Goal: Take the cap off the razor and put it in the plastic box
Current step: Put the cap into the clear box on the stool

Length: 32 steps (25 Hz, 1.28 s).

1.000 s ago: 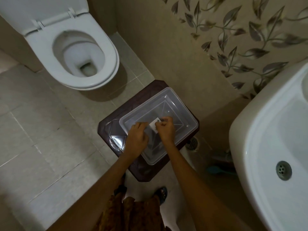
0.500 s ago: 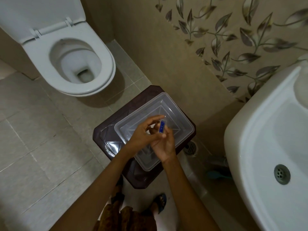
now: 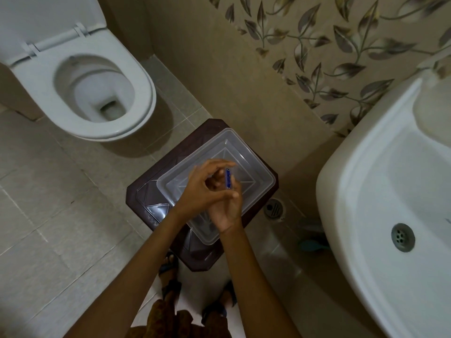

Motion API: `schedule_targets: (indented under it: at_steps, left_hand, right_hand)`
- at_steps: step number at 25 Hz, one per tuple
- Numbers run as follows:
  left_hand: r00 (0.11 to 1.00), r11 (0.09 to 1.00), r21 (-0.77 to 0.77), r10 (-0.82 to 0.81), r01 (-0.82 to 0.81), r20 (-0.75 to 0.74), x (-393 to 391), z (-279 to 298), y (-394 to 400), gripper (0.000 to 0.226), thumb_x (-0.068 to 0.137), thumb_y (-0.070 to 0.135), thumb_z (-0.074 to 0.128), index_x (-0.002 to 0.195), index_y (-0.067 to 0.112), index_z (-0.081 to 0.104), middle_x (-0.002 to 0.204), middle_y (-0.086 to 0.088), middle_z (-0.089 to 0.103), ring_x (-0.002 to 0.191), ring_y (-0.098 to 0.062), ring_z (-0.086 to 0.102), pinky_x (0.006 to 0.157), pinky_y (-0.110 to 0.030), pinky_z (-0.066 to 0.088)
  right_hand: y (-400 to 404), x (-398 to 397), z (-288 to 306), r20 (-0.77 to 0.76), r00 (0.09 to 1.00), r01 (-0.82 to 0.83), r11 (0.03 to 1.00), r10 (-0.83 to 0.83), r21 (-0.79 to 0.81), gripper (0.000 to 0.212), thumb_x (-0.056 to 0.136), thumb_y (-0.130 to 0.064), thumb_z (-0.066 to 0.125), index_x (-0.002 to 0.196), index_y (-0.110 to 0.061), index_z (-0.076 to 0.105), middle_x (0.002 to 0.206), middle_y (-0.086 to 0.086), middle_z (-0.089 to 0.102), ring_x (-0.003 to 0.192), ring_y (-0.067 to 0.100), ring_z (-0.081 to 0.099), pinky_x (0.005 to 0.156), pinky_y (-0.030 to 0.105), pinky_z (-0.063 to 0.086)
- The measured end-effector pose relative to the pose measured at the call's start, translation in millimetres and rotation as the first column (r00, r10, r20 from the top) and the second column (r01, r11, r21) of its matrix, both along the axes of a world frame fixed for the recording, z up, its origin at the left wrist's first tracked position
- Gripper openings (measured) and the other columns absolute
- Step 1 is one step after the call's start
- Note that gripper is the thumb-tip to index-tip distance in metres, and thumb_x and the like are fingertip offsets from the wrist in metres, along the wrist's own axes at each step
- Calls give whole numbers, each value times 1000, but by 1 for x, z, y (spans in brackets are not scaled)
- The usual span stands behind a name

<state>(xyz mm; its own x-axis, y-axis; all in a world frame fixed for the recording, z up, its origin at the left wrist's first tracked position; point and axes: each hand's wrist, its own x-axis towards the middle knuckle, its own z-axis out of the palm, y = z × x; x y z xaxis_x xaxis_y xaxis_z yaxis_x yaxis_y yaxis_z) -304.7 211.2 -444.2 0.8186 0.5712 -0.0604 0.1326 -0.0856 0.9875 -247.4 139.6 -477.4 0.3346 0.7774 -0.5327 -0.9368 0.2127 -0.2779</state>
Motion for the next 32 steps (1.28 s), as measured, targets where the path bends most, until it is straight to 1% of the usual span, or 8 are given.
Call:
schedule_targets:
  at_steps: [4, 10, 14, 18, 21, 24, 27, 32]
  left_hand:
    - [989, 974, 223, -10, 43, -147, -6, -8, 5, 60, 56, 54, 69, 110, 38, 48, 122, 12, 47, 120, -7, 42, 113, -56, 2]
    - [990, 979, 190, -43, 68, -131, -7, -15, -2, 60, 55, 52, 74, 109, 42, 48, 117, 24, 46, 118, 3, 41, 113, -58, 7]
    - [993, 983, 179, -20, 41, -118, -5, -9, -7, 59, 54, 56, 68, 108, 39, 51, 118, 14, 51, 119, -10, 47, 109, -63, 19]
    - [980, 939, 338, 125, -67, -155, -6, 7, -8, 60, 57, 61, 64, 111, 37, 55, 132, 11, 41, 127, -13, 35, 113, -52, 14]
    - [936, 821, 564, 265, -91, -234, -3, 28, -2, 73, 63, 78, 45, 116, 30, 56, 144, -6, 38, 137, -23, 23, 110, -53, 8]
    - [919, 733, 675, 323, -90, -228, 5, 70, 13, 75, 67, 83, 33, 115, 29, 56, 148, -13, 33, 139, -28, 17, 107, -63, 11]
    - [943, 679, 726, 304, -114, -136, 25, 139, 24, 76, 67, 84, 31, 113, 29, 58, 147, -15, 34, 138, -31, 20, 105, -69, 17]
    - [973, 606, 776, 226, -175, 43, 74, 259, 29, 80, 64, 86, 31, 112, 28, 57, 147, -15, 35, 138, -35, 23, 107, -61, 13]
  right_hand:
    - [-14, 13, -4, 116, 992, -42, 992, 56, -118, 33, 82, -38, 60, 106, -15, 64, 89, -1, 71, 79, 8, 67, 62, 19, 57]
    - [-23, 15, -3, 132, 984, -96, 979, 121, -179, 21, 86, -30, 55, 96, -19, 71, 82, -5, 71, 74, 6, 66, 64, 17, 57]
    - [-28, 13, 1, 148, 982, -86, 977, 116, -197, 23, 90, -30, 50, 98, -17, 67, 81, -4, 69, 73, 5, 65, 62, 16, 55]
    - [-29, 20, 29, 351, 894, -73, 865, 277, -496, 37, 91, -38, 48, 118, -14, 57, 113, 7, 65, 96, 16, 63, 77, 27, 54]
    - [-27, 27, 60, 677, 486, 235, 664, 553, -710, 38, 97, -21, 47, 132, -9, 45, 138, 16, 50, 122, 25, 51, 101, 35, 43]
    - [-25, 40, 117, 770, -20, 413, 707, 638, -575, 54, 94, -39, 45, 142, -16, 34, 150, 5, 36, 139, 14, 28, 112, 32, 27]
    - [-23, 63, 199, 795, -261, 481, 788, 547, -385, 58, 93, -52, 36, 143, -23, 29, 151, -1, 32, 139, 7, 18, 110, 28, 23]
    - [-28, 109, 319, 736, -520, 616, 787, 435, -30, 56, 92, -47, 34, 139, -16, 38, 146, 7, 43, 137, 20, 32, 113, 39, 29]
